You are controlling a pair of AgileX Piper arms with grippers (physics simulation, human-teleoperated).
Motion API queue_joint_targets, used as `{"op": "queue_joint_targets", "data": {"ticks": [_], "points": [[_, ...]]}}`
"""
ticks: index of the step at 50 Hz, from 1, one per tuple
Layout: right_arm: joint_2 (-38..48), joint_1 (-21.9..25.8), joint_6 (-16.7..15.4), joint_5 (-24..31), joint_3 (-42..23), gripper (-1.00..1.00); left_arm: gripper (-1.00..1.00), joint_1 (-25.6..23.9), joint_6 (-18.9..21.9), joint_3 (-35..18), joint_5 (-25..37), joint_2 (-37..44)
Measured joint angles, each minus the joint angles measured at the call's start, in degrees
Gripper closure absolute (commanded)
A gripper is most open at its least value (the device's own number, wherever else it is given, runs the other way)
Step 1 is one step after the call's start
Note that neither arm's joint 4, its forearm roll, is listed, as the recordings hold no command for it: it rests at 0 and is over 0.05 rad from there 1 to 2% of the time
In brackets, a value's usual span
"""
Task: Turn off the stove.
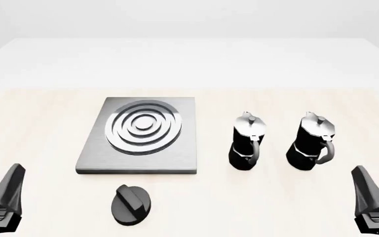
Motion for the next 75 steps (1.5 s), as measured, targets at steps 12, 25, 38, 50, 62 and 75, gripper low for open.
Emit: {"op": "queue_joint_targets", "data": {"ticks": [12,25,38,50,62,75], "points": [[0.1,0.1,-0.1,0.0,0.0,-1.0,-1.0,0.0,1.0,0.9,-1.0,0.3],[0.2,0.2,-0.1,-0.1,0.0,-1.0,-1.0,0.3,1.2,0.2,-2.5,3.3],[0.3,0.3,-0.2,-0.3,0.0,-1.0,-1.0,-0.7,-1.9,-6.4,-2.8,15.6],[1.3,0.4,-0.2,-1.3,0.1,-1.0,-1.0,-4.0,-10.5,-13.6,3.2,27.5],[1.2,0.6,-0.2,-1.1,0.0,-1.0,-1.0,-6.8,-18.0,-19.2,10.7,36.1],[0.5,1.0,0.0,-0.4,0.0,-1.0,-1.0,-12.9,-21.5,-24.6,18.2,42.3]]}}
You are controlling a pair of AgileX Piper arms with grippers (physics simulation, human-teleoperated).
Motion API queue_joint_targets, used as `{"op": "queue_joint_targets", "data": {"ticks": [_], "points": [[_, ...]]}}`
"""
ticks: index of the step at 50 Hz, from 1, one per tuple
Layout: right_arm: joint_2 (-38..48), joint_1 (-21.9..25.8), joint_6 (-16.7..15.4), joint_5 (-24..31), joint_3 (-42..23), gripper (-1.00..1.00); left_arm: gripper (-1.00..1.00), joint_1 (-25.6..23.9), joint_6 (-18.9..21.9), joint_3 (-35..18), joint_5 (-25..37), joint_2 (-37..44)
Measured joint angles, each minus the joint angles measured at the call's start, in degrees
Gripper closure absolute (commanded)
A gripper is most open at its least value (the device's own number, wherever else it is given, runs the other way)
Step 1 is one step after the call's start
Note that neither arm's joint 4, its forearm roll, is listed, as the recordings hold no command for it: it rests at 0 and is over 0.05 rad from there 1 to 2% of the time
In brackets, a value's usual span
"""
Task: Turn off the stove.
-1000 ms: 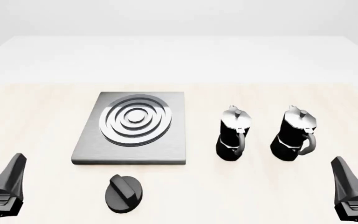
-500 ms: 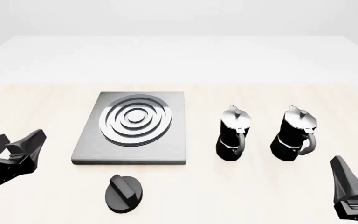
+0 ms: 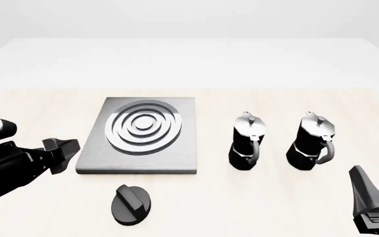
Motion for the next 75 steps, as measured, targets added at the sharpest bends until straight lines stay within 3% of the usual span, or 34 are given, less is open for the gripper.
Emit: {"op": "queue_joint_targets", "data": {"ticks": [19,30,38,75], "points": [[-0.4,0.5,-0.3,0.4,0.1,-1.0,-1.0,-11.3,-8.9,0.5,2.1,6.5],[-0.4,0.6,-0.4,0.5,0.2,-1.0,-1.0,-17.6,-17.0,3.8,-1.1,9.1],[-0.4,0.7,-0.5,0.6,0.2,-1.0,-1.0,-19.9,-20.3,5.6,-3.9,11.2],[0.5,0.7,-0.6,0.5,0.3,-1.0,-1.0,-18.7,-20.5,6.3,-16.7,25.1]]}}
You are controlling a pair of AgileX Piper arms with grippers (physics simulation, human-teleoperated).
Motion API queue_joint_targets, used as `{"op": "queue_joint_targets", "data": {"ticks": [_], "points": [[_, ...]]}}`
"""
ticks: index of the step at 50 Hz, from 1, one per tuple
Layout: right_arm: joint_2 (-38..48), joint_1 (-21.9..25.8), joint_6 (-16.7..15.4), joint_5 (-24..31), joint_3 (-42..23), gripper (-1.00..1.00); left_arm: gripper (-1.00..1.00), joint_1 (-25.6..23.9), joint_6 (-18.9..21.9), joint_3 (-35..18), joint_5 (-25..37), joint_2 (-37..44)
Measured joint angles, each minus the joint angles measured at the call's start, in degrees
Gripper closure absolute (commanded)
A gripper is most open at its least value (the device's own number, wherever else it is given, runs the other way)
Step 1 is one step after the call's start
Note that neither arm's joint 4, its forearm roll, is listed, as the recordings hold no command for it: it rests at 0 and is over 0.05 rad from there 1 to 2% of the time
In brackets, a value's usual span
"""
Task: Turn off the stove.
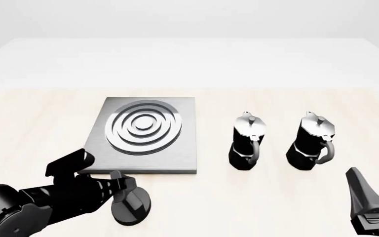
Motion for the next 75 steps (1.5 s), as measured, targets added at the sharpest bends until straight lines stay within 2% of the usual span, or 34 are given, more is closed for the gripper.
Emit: {"op": "queue_joint_targets", "data": {"ticks": [30,75], "points": [[0.4,0.1,0.2,0.0,0.0,-1.0,-1.0,0.2,-1.5,0.1,-6.7,6.7],[2.4,0.5,0.7,-1.6,0.0,-1.0,-1.0,-1.2,-0.4,-3.3,-9.9,13.6]]}}
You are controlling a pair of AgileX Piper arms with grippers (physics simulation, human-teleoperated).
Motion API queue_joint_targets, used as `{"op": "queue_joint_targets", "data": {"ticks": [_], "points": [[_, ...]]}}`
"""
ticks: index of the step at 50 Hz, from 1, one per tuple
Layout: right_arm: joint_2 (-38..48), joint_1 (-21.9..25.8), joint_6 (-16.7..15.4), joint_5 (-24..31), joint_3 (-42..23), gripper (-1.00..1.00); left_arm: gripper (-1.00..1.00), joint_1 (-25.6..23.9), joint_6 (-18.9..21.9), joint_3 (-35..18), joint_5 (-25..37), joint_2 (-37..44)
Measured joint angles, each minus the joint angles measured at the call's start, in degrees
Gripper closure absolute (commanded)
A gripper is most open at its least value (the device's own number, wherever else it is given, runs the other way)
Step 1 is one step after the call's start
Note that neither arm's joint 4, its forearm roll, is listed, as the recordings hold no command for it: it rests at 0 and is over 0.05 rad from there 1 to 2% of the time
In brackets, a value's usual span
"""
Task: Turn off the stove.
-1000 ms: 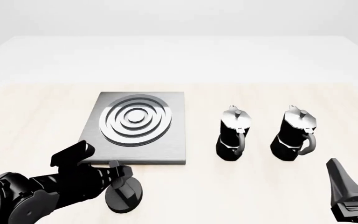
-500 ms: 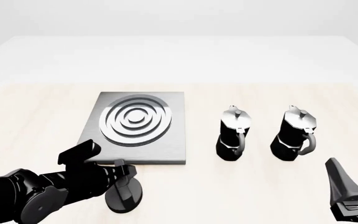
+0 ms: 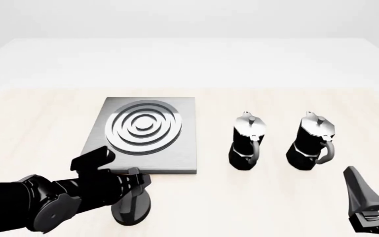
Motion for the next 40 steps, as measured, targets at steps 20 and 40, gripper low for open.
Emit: {"op": "queue_joint_targets", "data": {"ticks": [20,40], "points": [[-1.2,-0.1,0.0,1.2,0.0,-1.0,-1.0,-0.4,1.8,-1.6,2.3,0.5],[-2.2,0.3,-0.2,1.7,0.0,-1.0,-1.0,2.2,5.6,-7.3,7.7,-3.0]]}}
